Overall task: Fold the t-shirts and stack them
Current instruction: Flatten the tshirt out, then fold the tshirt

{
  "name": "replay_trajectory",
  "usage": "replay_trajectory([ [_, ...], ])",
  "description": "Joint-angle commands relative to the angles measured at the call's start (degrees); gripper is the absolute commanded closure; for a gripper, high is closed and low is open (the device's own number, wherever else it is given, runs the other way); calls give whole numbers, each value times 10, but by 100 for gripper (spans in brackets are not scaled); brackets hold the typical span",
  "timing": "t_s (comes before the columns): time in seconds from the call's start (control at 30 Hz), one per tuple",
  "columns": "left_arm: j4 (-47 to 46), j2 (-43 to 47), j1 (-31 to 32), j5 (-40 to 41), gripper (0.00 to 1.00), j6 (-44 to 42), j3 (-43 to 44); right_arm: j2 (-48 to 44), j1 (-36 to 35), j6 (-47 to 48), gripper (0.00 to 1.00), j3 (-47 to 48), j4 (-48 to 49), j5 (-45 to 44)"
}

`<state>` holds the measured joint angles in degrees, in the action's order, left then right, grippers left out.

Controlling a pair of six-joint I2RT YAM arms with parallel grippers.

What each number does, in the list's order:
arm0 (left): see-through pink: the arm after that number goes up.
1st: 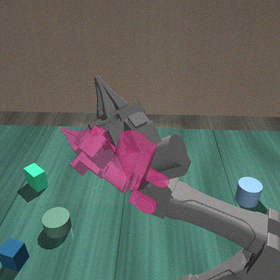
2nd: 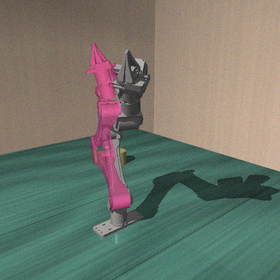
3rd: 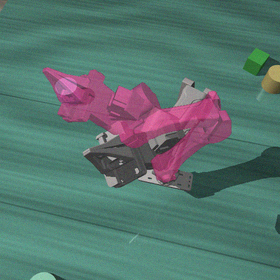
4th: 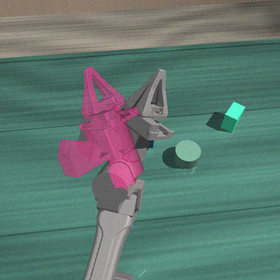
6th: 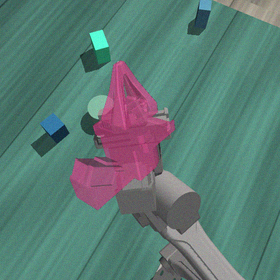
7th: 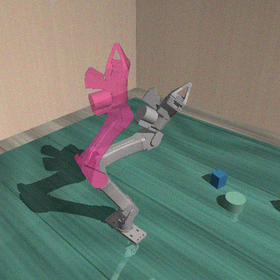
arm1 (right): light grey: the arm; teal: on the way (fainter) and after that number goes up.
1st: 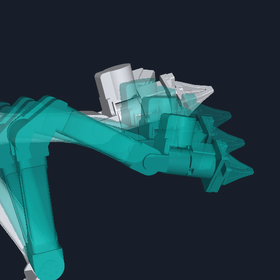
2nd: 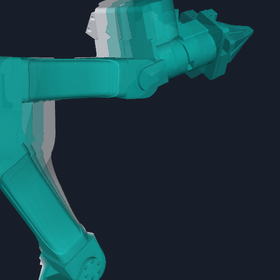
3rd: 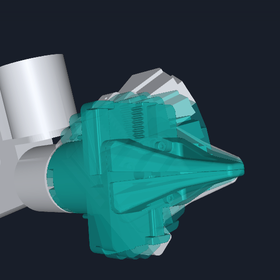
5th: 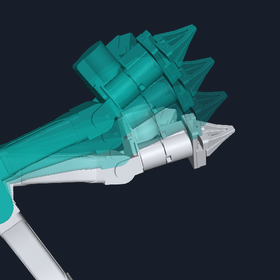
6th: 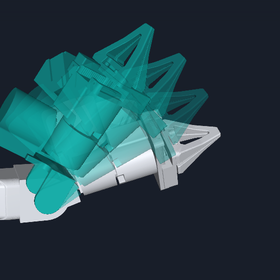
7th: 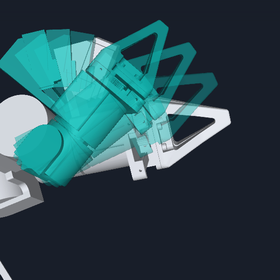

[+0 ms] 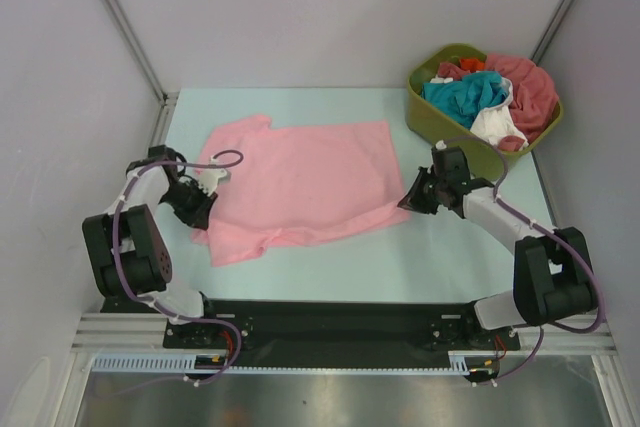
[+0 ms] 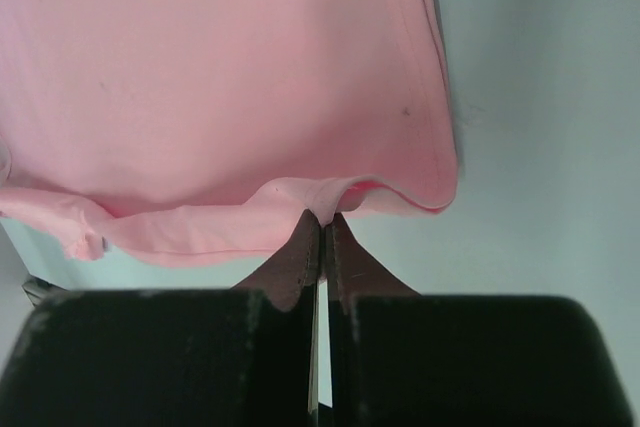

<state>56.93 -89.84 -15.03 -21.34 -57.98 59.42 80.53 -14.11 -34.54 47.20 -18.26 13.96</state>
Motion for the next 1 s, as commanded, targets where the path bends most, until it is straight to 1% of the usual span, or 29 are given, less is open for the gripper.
replay_trajectory([
  [0.0, -103, 2, 4, 19, 74, 78, 24, 16, -3, -6, 100, 5, 41, -1],
  [0.03, -162, 2, 4, 35, 70, 106, 25, 22, -2, -5, 100, 7, 43, -5],
  [0.1, -213, 5, 5, 74, 63, 166, 26, 34, -1, -5, 100, 13, 44, -14],
  [0.13, -242, 9, 6, 83, 61, 177, 27, 47, 0, -6, 100, 14, 45, -19],
  [0.17, -248, 11, 8, 93, 60, 182, 28, 52, 2, -8, 100, 17, 49, -19],
  [0.2, -250, 13, 12, 96, 57, 188, 29, 58, 2, -10, 100, 18, 55, -17],
  [0.23, -241, 24, 17, 96, 54, 186, 28, 67, 2, -11, 100, 18, 60, -14],
  [0.3, -204, 41, 26, 72, 54, 162, 25, 73, 2, -15, 100, 19, 65, -9],
  [0.33, -152, 56, 31, 63, 55, 154, 22, 74, 2, -18, 100, 19, 67, -8],
  [0.37, -124, 63, 33, 57, 56, 153, 19, 71, 0, -18, 100, 18, 67, -8],
  [0.43, -52, 67, 34, 43, 58, 162, 1, 68, -1, -21, 100, 13, 70, -8],
  [0.47, -38, 70, 35, 42, 58, 168, -13, 64, -1, -24, 100, 11, 75, -8],
  [0.5, -31, 71, 36, 43, 58, 170, -48, 63, -1, -24, 100, 8, 79, -8],
  [0.6, -41, 82, 52, 65, 57, 180, -108, 64, -1, -25, 100, 4, 81, -4],
  [0.63, -54, 82, 55, 77, 56, 186, -115, 65, 0, -22, 100, 5, 80, -3],
  [0.77, -77, 64, 58, 74, 52, 214, -120, 67, 0, -18, 100, 8, 79, -4],
  [0.97, -107, 27, 68, 65, 54, 249, -113, 69, 4, -14, 100, 15, 78, -7],
])
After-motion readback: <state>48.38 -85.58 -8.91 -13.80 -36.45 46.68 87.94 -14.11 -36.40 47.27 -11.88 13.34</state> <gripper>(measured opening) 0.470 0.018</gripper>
